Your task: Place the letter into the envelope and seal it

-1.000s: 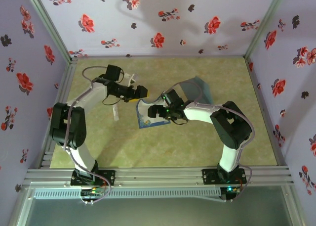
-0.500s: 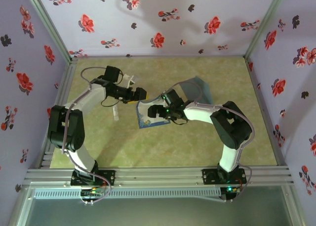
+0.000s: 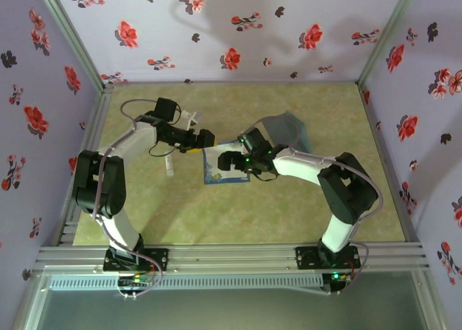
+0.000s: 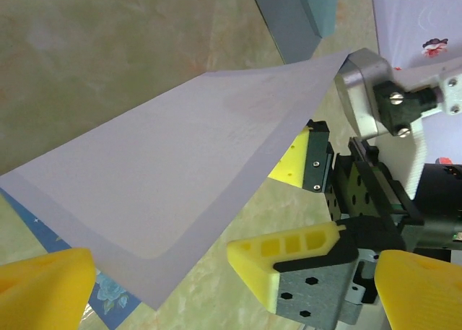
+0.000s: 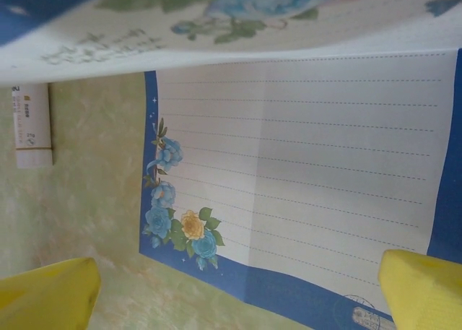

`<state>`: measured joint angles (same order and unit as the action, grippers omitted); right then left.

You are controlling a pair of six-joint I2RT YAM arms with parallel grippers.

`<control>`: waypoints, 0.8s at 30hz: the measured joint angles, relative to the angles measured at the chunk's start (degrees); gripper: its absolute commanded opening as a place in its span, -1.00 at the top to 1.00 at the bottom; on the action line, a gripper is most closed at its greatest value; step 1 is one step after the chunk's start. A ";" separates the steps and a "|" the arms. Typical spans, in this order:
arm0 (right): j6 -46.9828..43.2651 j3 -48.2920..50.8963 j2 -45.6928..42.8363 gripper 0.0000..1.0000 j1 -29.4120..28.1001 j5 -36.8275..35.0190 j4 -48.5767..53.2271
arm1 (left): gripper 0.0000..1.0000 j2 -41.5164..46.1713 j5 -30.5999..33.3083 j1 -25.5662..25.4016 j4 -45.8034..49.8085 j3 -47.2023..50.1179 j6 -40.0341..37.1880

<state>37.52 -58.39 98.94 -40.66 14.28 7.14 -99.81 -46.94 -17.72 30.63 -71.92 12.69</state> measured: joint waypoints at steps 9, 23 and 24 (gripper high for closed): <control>4.68 -0.68 -5.31 -0.99 0.00 -2.64 3.52 | -0.99 -0.63 0.35 0.00 -0.17 0.00 0.00; 19.43 -6.62 -11.28 -0.99 1.20 -8.61 11.37 | -0.99 -1.33 1.11 0.00 -1.66 0.00 0.61; 20.11 -6.62 -11.19 -0.99 1.55 -8.57 11.65 | -0.99 -1.33 2.16 0.00 -2.14 0.09 0.92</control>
<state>57.63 -65.01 87.74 -39.11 5.72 18.79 -101.14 -44.77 -17.72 28.49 -71.83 13.61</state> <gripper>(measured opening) 0.994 0.997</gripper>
